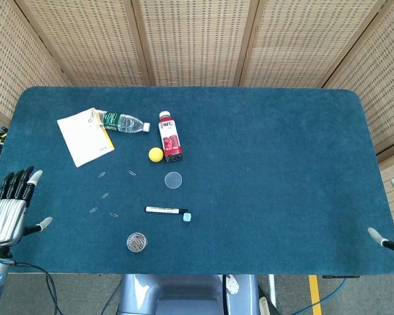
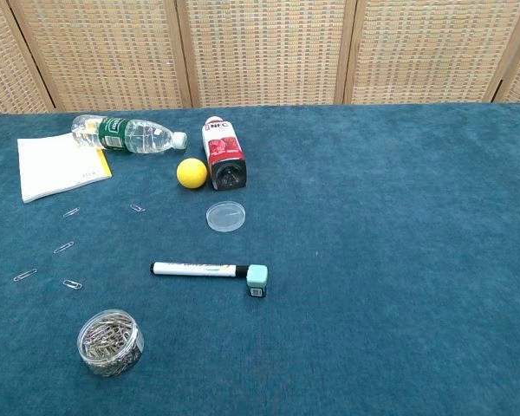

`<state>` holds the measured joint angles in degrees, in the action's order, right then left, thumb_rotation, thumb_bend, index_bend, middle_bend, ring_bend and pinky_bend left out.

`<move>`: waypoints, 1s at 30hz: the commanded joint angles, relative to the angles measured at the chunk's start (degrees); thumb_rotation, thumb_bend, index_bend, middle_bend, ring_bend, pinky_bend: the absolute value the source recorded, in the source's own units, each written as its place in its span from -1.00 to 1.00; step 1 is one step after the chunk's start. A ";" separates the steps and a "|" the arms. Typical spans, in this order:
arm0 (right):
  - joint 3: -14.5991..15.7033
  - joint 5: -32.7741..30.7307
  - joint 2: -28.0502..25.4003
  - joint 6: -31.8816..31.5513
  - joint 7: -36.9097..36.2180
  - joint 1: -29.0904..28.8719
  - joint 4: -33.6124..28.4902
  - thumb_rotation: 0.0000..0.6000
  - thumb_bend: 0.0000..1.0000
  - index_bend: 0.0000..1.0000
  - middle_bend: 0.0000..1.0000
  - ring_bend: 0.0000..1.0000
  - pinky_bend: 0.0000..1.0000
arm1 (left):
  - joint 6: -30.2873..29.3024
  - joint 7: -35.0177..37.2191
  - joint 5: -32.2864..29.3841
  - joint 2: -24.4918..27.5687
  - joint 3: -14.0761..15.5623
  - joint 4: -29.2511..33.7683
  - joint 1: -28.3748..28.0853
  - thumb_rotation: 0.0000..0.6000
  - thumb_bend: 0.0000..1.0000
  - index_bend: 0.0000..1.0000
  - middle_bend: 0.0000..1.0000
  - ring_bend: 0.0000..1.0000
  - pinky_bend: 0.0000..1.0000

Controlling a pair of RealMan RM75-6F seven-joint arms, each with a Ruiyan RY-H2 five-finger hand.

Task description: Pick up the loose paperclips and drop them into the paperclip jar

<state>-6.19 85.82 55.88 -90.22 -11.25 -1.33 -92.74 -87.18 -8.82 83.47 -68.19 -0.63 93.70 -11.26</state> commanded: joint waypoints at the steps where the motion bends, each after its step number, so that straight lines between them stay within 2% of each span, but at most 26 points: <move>1: 0.05 0.06 0.05 -0.07 0.12 0.06 -0.07 1.00 -1.00 -0.93 -1.00 -1.00 -1.00 | 0.42 0.55 0.46 0.10 0.07 -0.30 0.11 1.00 -0.90 -1.00 -1.00 -1.00 -1.00; 7: 0.03 0.02 -0.03 -0.17 -0.02 0.15 -0.09 1.00 -1.00 -0.93 -1.00 -1.00 -1.00 | 1.22 0.69 1.12 -0.11 0.10 -0.88 -0.02 1.00 -0.90 -1.00 -1.00 -1.00 -1.00; 12: -0.04 -0.17 -0.14 0.05 -0.48 0.11 -0.05 1.00 -1.00 -0.93 -1.00 -1.00 -1.00 | 5.75 0.35 2.33 -2.09 0.36 -4.09 -2.45 1.00 -0.84 -0.98 -1.00 -1.00 -1.00; 14: -0.06 -0.27 -0.12 0.23 -0.54 0.04 0.02 1.00 -1.00 -0.93 -1.00 -1.00 -1.00 | 8.90 1.49 3.24 -3.87 0.51 -6.73 -4.37 1.00 -0.81 -0.83 -1.00 -1.00 -1.00; 16: -0.09 -0.38 -0.11 0.37 -0.57 -0.01 0.05 1.00 -1.00 -0.93 -1.00 -1.00 -1.00 | 11.57 2.20 3.72 -5.40 0.64 -9.09 -5.93 1.00 -0.75 -0.51 -1.00 -1.00 -1.00; 21: -0.21 -0.63 -0.09 0.78 -0.39 -0.22 0.01 1.00 -1.00 -0.93 -1.00 -1.00 -1.00 | 20.79 1.46 3.18 -10.40 0.83 -15.62 -10.68 1.00 -0.58 -0.10 -1.00 -1.00 -1.00; 25: -0.32 -1.05 -0.06 1.10 -0.56 -0.30 0.20 1.00 -1.00 -0.93 -1.00 -1.00 -1.00 | 24.26 1.66 2.61 -13.63 0.63 -18.66 -12.61 1.00 -0.49 -0.02 -1.00 -1.00 -1.00; 30: -0.35 -1.12 -0.14 1.38 -1.04 -0.40 0.40 1.00 -1.00 -0.93 -1.00 -1.00 -1.00 | 25.76 0.65 2.61 -16.01 0.82 -20.50 -13.61 1.00 -0.46 0.00 -1.00 -1.00 -1.00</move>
<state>-6.56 84.67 55.76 -88.87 -12.25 -1.71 -92.36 -61.78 -7.79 86.16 -83.72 0.13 73.57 -24.57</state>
